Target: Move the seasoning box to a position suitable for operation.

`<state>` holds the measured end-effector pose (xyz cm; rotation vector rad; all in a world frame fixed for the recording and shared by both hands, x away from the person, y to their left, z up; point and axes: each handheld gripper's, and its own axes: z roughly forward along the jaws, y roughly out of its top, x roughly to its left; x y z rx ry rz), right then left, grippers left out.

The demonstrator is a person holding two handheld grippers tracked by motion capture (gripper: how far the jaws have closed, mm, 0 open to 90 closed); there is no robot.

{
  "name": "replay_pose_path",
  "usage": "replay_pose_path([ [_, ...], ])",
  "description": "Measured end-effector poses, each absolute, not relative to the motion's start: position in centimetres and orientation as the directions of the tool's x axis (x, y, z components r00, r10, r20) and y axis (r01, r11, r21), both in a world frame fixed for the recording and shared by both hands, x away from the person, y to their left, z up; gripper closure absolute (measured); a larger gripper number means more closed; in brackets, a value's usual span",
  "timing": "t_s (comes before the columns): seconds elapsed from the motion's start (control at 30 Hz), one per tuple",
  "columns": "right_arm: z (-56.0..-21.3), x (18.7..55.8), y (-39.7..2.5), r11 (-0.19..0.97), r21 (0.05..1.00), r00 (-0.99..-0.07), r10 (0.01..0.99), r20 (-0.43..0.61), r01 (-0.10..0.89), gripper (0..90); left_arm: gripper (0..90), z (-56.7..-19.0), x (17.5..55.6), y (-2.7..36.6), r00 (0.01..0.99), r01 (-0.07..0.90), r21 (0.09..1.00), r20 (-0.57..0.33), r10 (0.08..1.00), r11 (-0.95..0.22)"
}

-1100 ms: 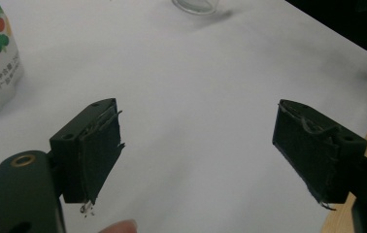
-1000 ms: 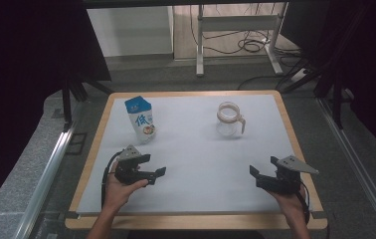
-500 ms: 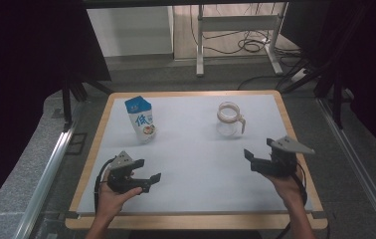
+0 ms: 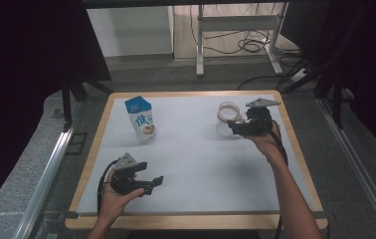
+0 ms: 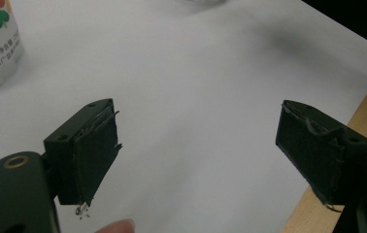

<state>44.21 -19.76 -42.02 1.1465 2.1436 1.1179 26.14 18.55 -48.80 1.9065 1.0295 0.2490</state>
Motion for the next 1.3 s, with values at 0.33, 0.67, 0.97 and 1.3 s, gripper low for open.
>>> replay_pose_path([
  [0.33,-43.6,48.9,-18.3,0.33,0.811,-0.549,0.836,-0.012,0.484,6.5,15.1,-49.9,26.9,18.6,0.624,0.583,0.781,-0.253,0.739,-0.224],
  [0.67,-46.0,50.9,-17.2,0.375,0.764,-0.552,0.833,-0.031,0.524,6.1,15.0,-50.2,27.3,18.9,0.619,0.59,0.778,-0.265,0.739,-0.215],
  [0.97,-47.2,51.6,-17.3,0.384,0.747,-0.562,0.827,-0.016,0.543,11.1,15.0,-50.3,27.3,18.7,0.622,0.591,0.776,-0.264,0.737,-0.221],
  [1.3,-46.4,50.3,-17.4,0.402,0.757,-0.571,0.82,-0.047,0.515,11.6,15.0,-50.5,27.3,18.9,0.619,0.597,0.772,-0.269,0.738,-0.22],
])
